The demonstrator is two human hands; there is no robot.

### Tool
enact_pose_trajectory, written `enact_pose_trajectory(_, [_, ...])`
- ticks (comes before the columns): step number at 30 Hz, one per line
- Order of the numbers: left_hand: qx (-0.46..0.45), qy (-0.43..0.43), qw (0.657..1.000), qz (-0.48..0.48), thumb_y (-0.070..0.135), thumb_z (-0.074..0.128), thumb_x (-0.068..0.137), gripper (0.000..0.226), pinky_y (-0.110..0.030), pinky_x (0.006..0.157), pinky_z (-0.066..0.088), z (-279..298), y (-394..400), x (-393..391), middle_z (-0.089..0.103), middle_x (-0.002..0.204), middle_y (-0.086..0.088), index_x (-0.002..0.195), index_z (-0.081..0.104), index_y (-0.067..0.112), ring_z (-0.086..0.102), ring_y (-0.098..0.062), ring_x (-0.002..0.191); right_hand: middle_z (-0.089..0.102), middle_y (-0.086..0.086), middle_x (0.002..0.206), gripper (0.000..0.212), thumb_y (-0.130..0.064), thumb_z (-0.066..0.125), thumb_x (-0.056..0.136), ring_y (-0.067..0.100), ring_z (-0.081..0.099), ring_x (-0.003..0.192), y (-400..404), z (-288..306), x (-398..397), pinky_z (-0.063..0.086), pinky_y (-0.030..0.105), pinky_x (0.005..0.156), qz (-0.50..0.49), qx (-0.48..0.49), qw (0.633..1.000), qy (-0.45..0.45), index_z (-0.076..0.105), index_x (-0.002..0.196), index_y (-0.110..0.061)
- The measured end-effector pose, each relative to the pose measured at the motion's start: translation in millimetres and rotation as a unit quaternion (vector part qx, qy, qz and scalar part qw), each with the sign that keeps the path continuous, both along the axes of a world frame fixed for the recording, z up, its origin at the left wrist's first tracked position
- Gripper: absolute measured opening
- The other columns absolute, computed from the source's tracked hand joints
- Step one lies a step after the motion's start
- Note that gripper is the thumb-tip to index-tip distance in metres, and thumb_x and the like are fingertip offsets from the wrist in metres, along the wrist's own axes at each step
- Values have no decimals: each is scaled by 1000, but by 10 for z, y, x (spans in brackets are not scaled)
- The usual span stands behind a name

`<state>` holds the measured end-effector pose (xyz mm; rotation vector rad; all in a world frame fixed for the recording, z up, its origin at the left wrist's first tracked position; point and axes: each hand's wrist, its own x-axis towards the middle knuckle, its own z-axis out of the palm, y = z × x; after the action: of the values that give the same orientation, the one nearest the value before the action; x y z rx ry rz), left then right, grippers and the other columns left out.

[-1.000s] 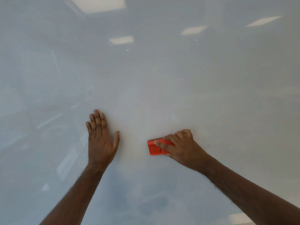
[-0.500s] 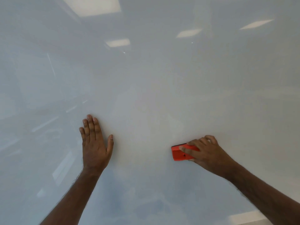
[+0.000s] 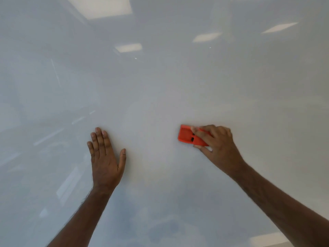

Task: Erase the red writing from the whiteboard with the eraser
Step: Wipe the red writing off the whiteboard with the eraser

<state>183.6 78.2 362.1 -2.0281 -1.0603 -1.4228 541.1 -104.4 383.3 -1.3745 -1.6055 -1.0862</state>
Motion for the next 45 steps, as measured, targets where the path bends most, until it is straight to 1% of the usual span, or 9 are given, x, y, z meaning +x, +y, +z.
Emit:
enact_pose_trajectory(6, [2, 7, 1000, -12, 44, 37, 110, 85, -48, 139, -4, -6, 21, -50, -8, 184, -12, 174, -3, 5, -7, -32, 171, 70, -1, 120, 42, -45, 64, 98, 22, 70, 96, -95, -761, 22, 47, 44, 91, -41, -51, 989, -132, 67, 138, -33])
enact_pose_trajectory(12, [8, 13, 1000, -14, 45, 38, 109, 86, -47, 139, -3, -17, 55, -91, -6, 184, -11, 174, -2, 6, -5, -32, 171, 71, 2, 119, 41, -46, 58, 96, 25, 71, 94, -379, -1034, 587, 45, 49, 88, -64, -62, 991, -98, 68, 134, -32])
enact_pose_trajectory(18, [13, 9, 1000, -9, 51, 40, 108, 90, -48, 139, -3, -38, 68, -80, -4, 184, -12, 174, 1, 3, -3, -33, 171, 59, -4, 118, 52, -54, 63, 94, 27, 62, 103, -640, -1019, 1068, 38, 44, 90, -98, -48, 985, 134, 56, 138, -29])
enact_pose_trajectory(25, [14, 3, 1000, -4, 52, 42, 107, 92, -49, 138, -4, -85, 68, -26, -4, 184, -13, 173, 1, 2, -4, -34, 171, 49, -5, 124, 66, -34, 85, 84, 25, 53, 115, -361, -995, 631, 50, 55, 100, -1, 67, 912, 405, 49, 139, -21])
enact_pose_trajectory(29, [21, 5, 1000, -5, 51, 42, 107, 92, -48, 138, -5, -112, 84, -22, -5, 184, -11, 174, 0, 4, -4, -33, 171, 51, 1, 114, 57, -41, 81, 88, 30, 55, 104, -148, -1049, 139, 46, 46, 93, 18, 76, 932, 353, 55, 132, -17])
enact_pose_trajectory(33, [30, 4, 1000, -3, 50, 42, 108, 90, -49, 138, -3, -122, 107, -33, -4, 184, -10, 174, 1, 5, -4, -31, 171, 59, 4, 107, 56, -49, 77, 86, 30, 56, 91, 19, -1152, -358, 44, 45, 80, -17, -29, 982, 188, 55, 132, -26])
enact_pose_trajectory(39, [34, 9, 999, -10, 49, 42, 107, 89, -48, 139, 0, -127, 118, -92, 1, 184, -10, 174, 6, 4, 1, -32, 171, 64, 1, 112, 52, -53, 60, 92, 28, 64, 87, -117, -1195, -124, 49, 44, 77, -44, -84, 995, 40, 60, 136, -27])
enact_pose_trajectory(42, [44, 18, 999, -6, 49, 42, 107, 88, -48, 139, 1, -135, 142, -127, 3, 184, -11, 174, 7, 4, 3, -33, 171, 62, 3, 106, 52, -54, 65, 89, 31, 61, 86, -303, -1307, 216, 49, 46, 75, -55, -65, 986, 142, 64, 125, -17])
enact_pose_trajectory(45, [47, 23, 999, 1, 50, 42, 106, 89, -48, 139, 1, -147, 158, -110, 4, 184, -13, 174, 7, 3, 4, -34, 171, 54, -4, 109, 57, -60, 72, 89, 24, 57, 95, -431, -1334, 441, 53, 47, 78, -44, -19, 932, 359, 55, 125, -18])
